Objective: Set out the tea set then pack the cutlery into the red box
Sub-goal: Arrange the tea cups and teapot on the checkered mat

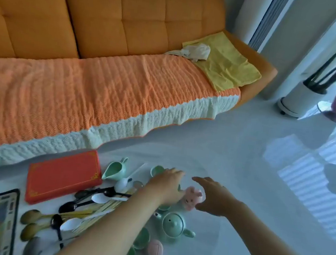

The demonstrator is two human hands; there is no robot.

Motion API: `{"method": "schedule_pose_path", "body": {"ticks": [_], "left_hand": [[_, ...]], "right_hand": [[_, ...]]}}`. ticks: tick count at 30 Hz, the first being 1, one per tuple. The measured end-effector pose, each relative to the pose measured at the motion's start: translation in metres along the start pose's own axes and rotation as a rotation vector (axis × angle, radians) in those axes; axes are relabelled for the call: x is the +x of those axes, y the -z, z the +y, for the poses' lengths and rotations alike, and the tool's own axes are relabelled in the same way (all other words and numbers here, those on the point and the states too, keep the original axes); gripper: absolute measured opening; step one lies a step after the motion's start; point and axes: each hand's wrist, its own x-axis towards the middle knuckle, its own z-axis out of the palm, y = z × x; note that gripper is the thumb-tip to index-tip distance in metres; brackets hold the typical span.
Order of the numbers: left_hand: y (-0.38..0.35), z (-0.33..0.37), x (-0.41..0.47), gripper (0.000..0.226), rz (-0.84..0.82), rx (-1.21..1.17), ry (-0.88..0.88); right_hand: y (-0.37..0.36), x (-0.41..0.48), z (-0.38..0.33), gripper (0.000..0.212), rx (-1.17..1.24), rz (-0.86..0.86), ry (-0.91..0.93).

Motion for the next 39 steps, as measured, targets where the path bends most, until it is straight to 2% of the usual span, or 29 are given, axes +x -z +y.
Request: {"method": "schedule_pose_path", "body": {"ticks": [4,9,14,19,22,27,33,39], "left_hand": [[-0.048,0.003,0.036,0.059,-0.010,0.091,-0.003],[-0.086,-0.009,0.062,0.046,0.070,0.081,-0.060],[-0.090,-0.017,0.064,0.047,0.171,-0.036,-0.131],[-0.072,-0.019,0.042,0.049,0.368,-0.091,-0.204],[-0.056,-0.025,0.006,0.048,0.458,-0.163,-0.199],[-0.050,-0.037,-0.085,0.035,0.686,-0.254,-0.157],[-0.059,-0.057,-0.210,0.031,0.813,-0.277,-0.075],[-0.077,-0.116,-0.313,0.035,0.912,-0.292,0.094]], "right_hand": [[-0.044,0.018,0.031,0.099,0.231,0.051,-0.042],[-0.090,0.043,0.047,0.080,0.506,0.210,0.005],[-0.088,0.051,0.049,0.063,0.510,0.348,0.036],[-0.062,0.049,0.029,0.064,0.499,0.457,0.158],[-0.050,0.037,-0.007,0.060,0.468,0.497,0.297],[-0.059,-0.009,-0.077,0.067,0.468,0.550,0.454],[-0.102,-0.068,-0.163,0.060,0.499,0.470,0.592],[-0.154,-0.099,-0.256,0.054,0.433,0.310,0.700]]}}
